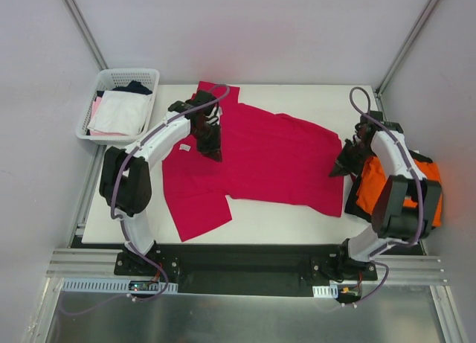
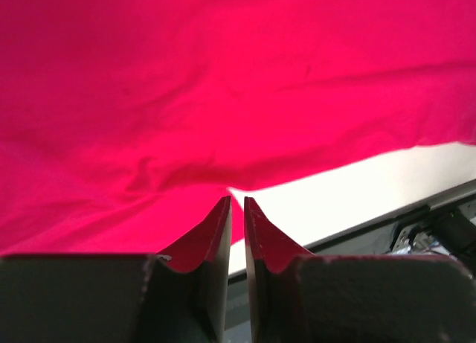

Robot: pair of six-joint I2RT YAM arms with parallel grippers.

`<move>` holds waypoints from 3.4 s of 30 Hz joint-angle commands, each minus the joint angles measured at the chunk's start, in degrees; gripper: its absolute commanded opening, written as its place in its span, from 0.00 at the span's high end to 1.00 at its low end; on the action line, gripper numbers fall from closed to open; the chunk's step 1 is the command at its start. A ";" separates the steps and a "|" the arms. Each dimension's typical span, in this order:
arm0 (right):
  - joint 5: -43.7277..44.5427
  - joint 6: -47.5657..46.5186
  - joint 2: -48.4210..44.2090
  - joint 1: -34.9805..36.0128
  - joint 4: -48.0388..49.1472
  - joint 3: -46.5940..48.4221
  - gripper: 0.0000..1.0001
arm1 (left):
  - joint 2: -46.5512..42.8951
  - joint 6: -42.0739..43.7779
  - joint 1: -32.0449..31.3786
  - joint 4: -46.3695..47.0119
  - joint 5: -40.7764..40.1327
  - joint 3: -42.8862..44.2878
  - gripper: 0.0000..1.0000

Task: Fold and stack the t-shirts
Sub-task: Flatten the tshirt out, then fold the tshirt

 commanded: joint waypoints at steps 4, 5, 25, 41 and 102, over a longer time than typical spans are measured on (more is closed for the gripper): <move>-13.64 -2.15 16.97 2.89 10.89 11.53 0.99 | 4.16 -5.45 2.77 6.81 4.84 -3.05 0.90; -13.73 -2.07 18.29 3.07 10.98 12.24 0.99 | 4.78 -5.89 3.21 7.08 5.37 -2.97 0.91; -13.20 6.72 35.87 4.66 21.35 23.22 0.99 | 18.93 -3.69 9.02 8.66 9.06 6.69 0.90; -11.35 10.76 47.73 3.61 19.86 43.52 0.99 | 32.11 -7.03 14.02 8.66 9.32 27.26 0.89; -9.16 -2.68 3.10 13.62 4.30 -1.02 0.76 | -22.89 -3.34 6.38 -2.66 0.28 -29.77 0.71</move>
